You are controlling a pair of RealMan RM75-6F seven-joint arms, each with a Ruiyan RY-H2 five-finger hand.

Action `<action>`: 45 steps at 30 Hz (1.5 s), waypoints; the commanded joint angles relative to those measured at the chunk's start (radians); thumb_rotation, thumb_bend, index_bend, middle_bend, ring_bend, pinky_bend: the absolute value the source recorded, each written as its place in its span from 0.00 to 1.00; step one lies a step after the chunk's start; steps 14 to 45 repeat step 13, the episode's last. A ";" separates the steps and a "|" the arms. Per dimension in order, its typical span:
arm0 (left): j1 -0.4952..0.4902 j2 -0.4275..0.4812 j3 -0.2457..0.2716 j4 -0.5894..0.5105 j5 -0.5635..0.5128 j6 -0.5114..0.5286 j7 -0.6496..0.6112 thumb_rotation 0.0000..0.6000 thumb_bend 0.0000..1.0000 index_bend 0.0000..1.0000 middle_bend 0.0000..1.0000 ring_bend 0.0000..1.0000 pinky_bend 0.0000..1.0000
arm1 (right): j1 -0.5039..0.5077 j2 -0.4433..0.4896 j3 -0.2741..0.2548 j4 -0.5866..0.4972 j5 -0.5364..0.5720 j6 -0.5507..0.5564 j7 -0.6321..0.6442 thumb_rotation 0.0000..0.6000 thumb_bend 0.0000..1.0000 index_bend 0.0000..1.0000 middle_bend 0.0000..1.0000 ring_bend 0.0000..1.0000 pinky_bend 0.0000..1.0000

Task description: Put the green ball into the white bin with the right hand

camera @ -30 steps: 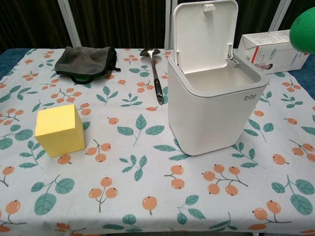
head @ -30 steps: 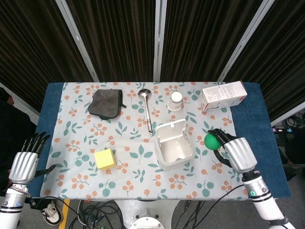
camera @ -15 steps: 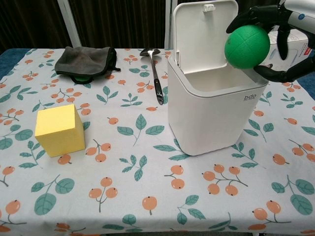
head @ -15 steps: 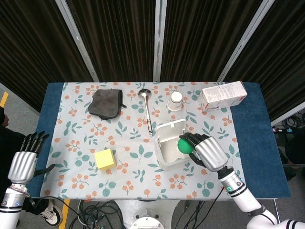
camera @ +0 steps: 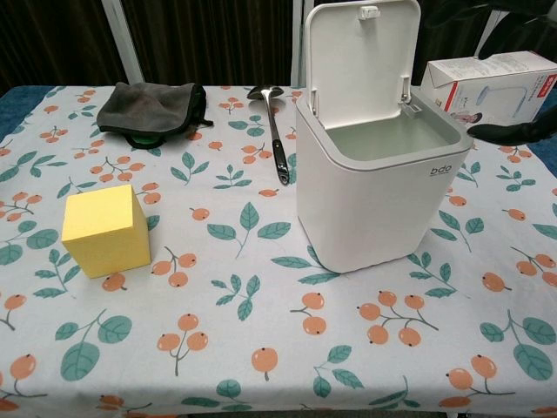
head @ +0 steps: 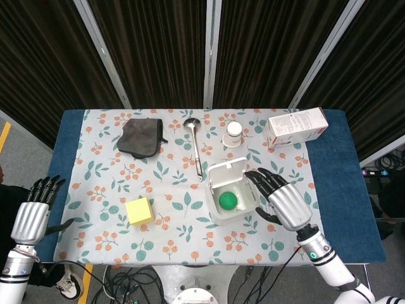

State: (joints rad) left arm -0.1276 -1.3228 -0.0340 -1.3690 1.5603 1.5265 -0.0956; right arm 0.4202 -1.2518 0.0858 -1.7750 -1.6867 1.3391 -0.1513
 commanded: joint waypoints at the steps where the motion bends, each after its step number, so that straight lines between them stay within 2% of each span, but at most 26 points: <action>1: 0.000 0.002 0.002 -0.002 0.000 -0.002 0.001 1.00 0.00 0.10 0.07 0.00 0.07 | -0.076 0.028 -0.031 0.055 -0.016 0.100 0.032 1.00 0.12 0.06 0.15 0.11 0.28; 7: -0.003 0.012 0.002 -0.026 0.003 -0.005 0.017 1.00 0.00 0.10 0.07 0.00 0.07 | -0.180 0.057 -0.078 0.176 0.059 0.159 0.102 1.00 0.12 0.06 0.14 0.08 0.25; 10: -0.003 0.021 -0.001 -0.042 0.006 0.000 0.026 1.00 0.00 0.10 0.07 0.00 0.07 | -0.220 0.070 -0.083 0.220 0.124 0.159 0.122 1.00 0.12 0.02 0.08 0.01 0.16; 13: -0.004 0.031 -0.001 -0.053 0.007 0.000 0.031 1.00 0.00 0.10 0.07 0.00 0.07 | -0.253 0.072 -0.076 0.243 0.183 0.162 0.121 1.00 0.10 0.00 0.02 0.00 0.04; 45: -0.004 0.031 -0.001 -0.053 0.007 0.000 0.031 1.00 0.00 0.10 0.07 0.00 0.07 | -0.253 0.072 -0.076 0.243 0.183 0.162 0.121 1.00 0.10 0.00 0.02 0.00 0.04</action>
